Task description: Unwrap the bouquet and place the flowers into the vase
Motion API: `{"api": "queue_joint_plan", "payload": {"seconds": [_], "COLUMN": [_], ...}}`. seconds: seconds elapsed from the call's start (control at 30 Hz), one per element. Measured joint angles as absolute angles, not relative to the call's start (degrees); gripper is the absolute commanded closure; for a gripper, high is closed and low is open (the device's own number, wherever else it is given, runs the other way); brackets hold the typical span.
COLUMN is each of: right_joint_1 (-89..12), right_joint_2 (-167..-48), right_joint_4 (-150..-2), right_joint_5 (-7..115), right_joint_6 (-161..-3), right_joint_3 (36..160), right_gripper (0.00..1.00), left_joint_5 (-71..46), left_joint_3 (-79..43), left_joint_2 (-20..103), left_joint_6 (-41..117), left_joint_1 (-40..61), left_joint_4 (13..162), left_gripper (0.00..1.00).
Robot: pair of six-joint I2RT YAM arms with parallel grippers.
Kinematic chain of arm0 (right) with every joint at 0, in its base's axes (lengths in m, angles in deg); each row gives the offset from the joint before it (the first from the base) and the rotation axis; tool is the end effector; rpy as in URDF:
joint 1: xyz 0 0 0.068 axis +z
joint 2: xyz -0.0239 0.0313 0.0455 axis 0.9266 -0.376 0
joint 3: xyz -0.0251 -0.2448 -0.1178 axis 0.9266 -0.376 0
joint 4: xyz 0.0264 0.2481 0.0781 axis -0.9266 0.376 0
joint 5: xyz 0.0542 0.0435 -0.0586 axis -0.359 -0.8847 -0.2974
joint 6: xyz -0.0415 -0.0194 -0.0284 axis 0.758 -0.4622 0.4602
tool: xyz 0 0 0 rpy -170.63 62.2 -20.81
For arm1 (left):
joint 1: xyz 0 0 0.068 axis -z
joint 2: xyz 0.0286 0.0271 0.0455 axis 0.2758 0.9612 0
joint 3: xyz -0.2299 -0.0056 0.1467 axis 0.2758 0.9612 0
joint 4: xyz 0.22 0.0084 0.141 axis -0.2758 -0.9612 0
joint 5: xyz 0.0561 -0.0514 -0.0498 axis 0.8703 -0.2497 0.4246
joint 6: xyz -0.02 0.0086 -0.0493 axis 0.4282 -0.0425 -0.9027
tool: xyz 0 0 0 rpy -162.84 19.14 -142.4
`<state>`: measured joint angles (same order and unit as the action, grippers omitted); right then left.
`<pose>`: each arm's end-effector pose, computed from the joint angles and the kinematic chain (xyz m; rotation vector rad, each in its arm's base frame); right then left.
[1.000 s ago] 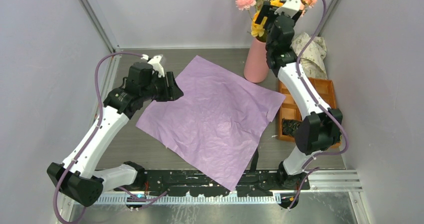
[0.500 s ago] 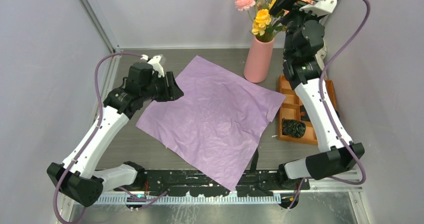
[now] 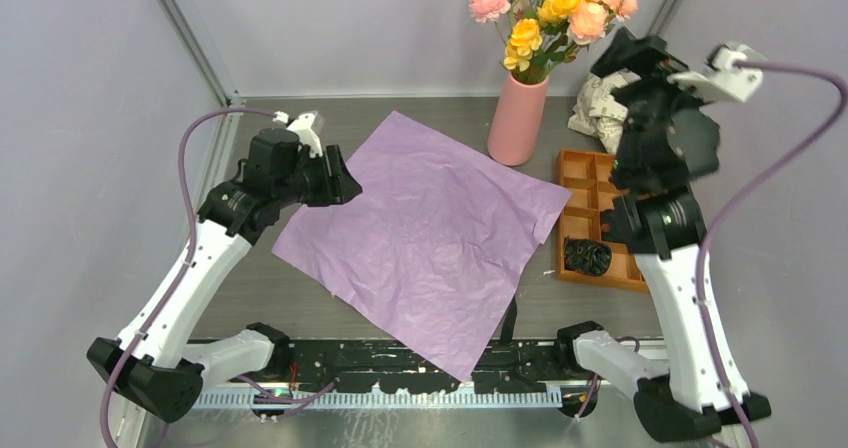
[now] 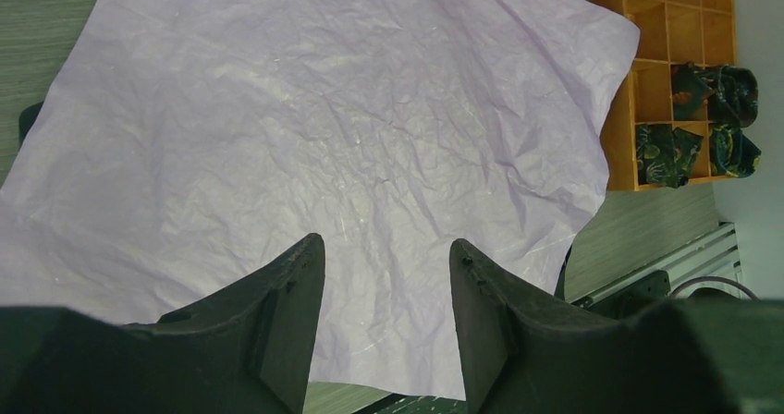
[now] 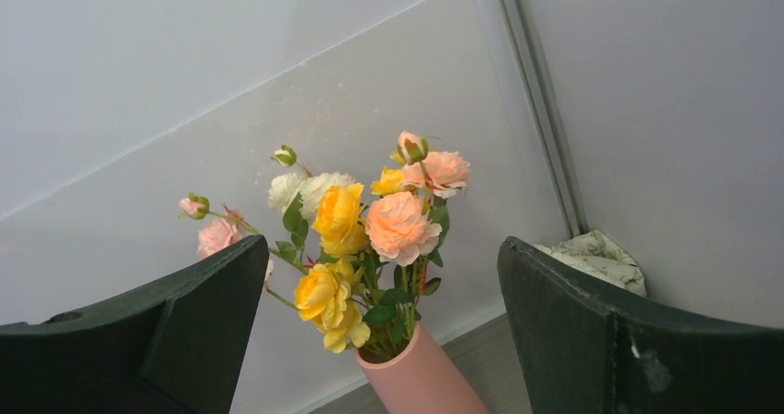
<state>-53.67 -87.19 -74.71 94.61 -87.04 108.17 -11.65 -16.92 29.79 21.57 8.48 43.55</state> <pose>0.1814 0.0259 0.5430 0.4867 1.1394 0.0525 0.2058 -0.0987 0.3793 0.0035 2.2388 -0.6519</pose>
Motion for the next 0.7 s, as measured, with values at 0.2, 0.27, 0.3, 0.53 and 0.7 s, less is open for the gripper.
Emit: {"api": "queue_joint_plan", "payload": {"seconds": [0.2, 0.27, 0.3, 0.53, 0.7], "right_joint_1": [-53.67, -53.65, -53.67, -53.65, -53.67], "right_joint_2": [-74.51, -72.02, -70.8, -65.2, -63.85], "right_joint_4": [-75.67, -75.69, -75.65, -74.6, -73.18], "right_joint_5": [96.08, 96.08, 96.03, 95.82, 95.4], "right_joint_6": [-87.35, -87.35, -87.37, -87.67, -87.76], "right_joint_3": [100.84, 100.23, 99.99, 97.06, 96.63], "right_gripper": [0.01, 0.01, 0.01, 0.01, 0.01], "left_joint_5": [-11.02, -10.91, -10.89, -10.89, -10.87], "left_joint_3": [-16.92, -16.92, -16.92, -16.92, -16.92], "left_joint_2": [27.17, 26.71, 26.51, 25.57, 24.83], "left_joint_6": [21.17, 21.06, 20.95, 20.08, 19.86], "left_joint_1": [8.48, 8.48, 8.48, 8.48, 8.48], "left_joint_4": [43.05, 42.92, 42.79, 41.69, 41.37], "left_gripper": [0.47, 0.47, 0.47, 0.47, 0.47]}}
